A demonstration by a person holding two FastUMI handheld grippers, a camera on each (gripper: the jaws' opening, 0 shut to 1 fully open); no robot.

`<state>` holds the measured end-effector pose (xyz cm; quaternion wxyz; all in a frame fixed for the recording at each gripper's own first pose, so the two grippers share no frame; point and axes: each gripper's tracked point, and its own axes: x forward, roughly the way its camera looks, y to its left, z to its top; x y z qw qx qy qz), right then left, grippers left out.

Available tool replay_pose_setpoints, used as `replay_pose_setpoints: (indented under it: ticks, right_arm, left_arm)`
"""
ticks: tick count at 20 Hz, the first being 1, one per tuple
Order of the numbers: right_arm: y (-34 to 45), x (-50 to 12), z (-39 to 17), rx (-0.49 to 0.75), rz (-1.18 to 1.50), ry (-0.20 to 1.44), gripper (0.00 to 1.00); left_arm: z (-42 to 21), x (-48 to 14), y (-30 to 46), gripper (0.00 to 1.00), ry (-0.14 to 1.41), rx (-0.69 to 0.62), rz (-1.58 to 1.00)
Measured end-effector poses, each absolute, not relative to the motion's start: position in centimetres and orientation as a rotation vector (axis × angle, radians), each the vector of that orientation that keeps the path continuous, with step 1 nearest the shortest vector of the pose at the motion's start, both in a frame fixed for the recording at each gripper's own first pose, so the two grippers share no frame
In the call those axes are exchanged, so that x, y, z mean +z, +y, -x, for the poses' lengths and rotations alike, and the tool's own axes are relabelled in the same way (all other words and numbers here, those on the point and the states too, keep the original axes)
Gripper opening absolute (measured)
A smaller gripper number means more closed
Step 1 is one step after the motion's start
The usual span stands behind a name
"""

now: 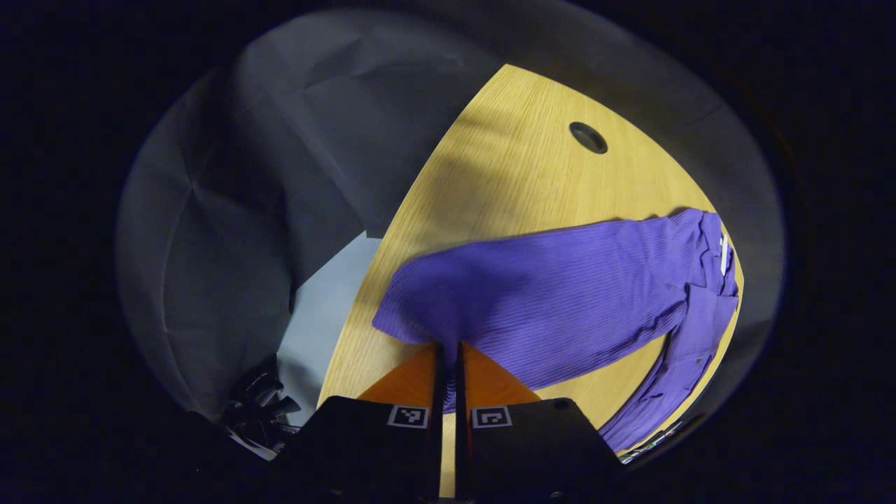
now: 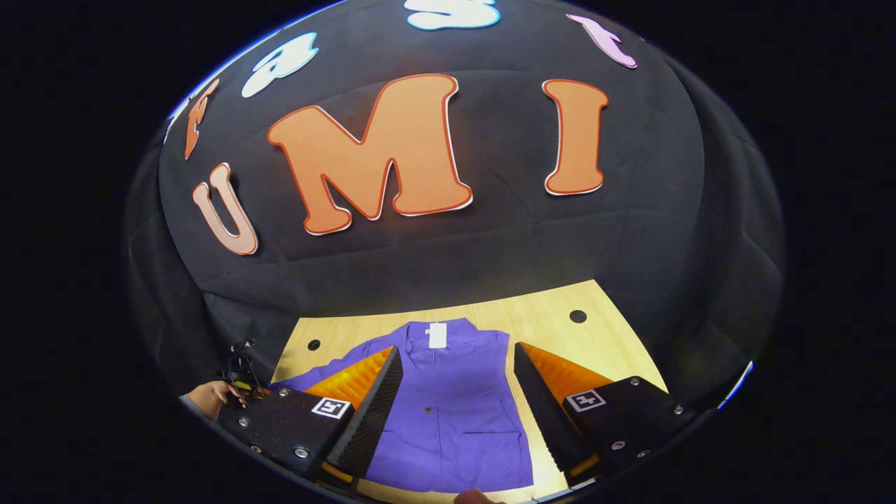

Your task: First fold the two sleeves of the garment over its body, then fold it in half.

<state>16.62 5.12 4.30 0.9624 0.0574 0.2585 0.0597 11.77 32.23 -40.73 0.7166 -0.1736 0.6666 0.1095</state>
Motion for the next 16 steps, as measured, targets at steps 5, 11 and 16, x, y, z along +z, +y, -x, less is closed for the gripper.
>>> replay_pose_setpoints:
  ticks: [5, 11, 16]
  right_arm:
    - [2.9, 3.9, -16.8, 0.156, -0.118, 0.526, 0.96]
    - [-0.7, 3.4, -17.5, 0.185, -0.083, 0.507, 0.96]
    - [-3.6, 2.5, -17.3, 0.196, -0.067, 0.491, 0.96]
  left_arm:
    - [-14.3, -35.4, 27.2, 0.08, 1.385, 0.17, 0.36]
    - [-17.9, -27.0, 17.7, 0.08, 1.277, 0.03, 0.278]
    - [-21.8, -20.9, 10.3, 0.08, 1.218, -0.073, 0.2]
